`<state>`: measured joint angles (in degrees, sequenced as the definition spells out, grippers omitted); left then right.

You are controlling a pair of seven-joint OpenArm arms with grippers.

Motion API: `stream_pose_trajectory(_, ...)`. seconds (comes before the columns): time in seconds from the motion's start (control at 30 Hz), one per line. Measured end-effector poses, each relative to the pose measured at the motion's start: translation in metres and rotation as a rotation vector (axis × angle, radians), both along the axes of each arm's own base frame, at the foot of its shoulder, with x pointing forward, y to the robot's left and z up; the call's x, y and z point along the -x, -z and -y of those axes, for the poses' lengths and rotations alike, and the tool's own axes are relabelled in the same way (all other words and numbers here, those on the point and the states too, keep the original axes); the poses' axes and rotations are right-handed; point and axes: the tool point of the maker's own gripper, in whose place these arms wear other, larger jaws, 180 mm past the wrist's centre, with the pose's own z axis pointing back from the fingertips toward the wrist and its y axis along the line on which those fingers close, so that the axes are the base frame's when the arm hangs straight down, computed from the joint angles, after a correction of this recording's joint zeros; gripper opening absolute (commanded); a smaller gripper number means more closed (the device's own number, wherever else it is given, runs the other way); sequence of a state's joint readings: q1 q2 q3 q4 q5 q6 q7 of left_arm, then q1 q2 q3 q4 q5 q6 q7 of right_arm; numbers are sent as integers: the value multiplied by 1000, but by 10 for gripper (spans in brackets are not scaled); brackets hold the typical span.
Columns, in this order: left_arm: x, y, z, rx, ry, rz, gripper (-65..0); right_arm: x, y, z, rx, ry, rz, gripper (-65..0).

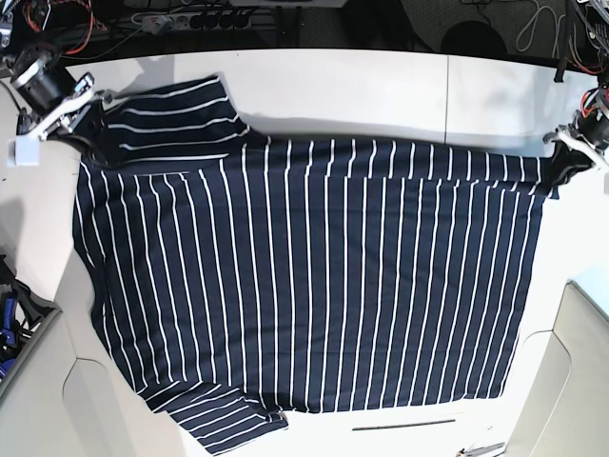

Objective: Fold the T-shirt properly
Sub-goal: 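Lift the shoulder edge with both grippers and pull it back, straightening the shirt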

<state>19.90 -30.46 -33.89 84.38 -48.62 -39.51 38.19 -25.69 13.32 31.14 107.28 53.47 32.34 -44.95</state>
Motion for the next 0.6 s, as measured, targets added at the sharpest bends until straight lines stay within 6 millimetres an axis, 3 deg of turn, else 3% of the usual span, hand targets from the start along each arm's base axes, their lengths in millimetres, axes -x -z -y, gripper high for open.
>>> stream_pose_trajectory(0.27, -34, -16, -14, -79, -19, 89, -650, -45, -16, 9, 7, 28, 90, -650)
stream_pose_trajectory(0.6, -71, -9, -8, -105, 5, 105, -650, -113, -2, 20, -85, 73, 103, -650)
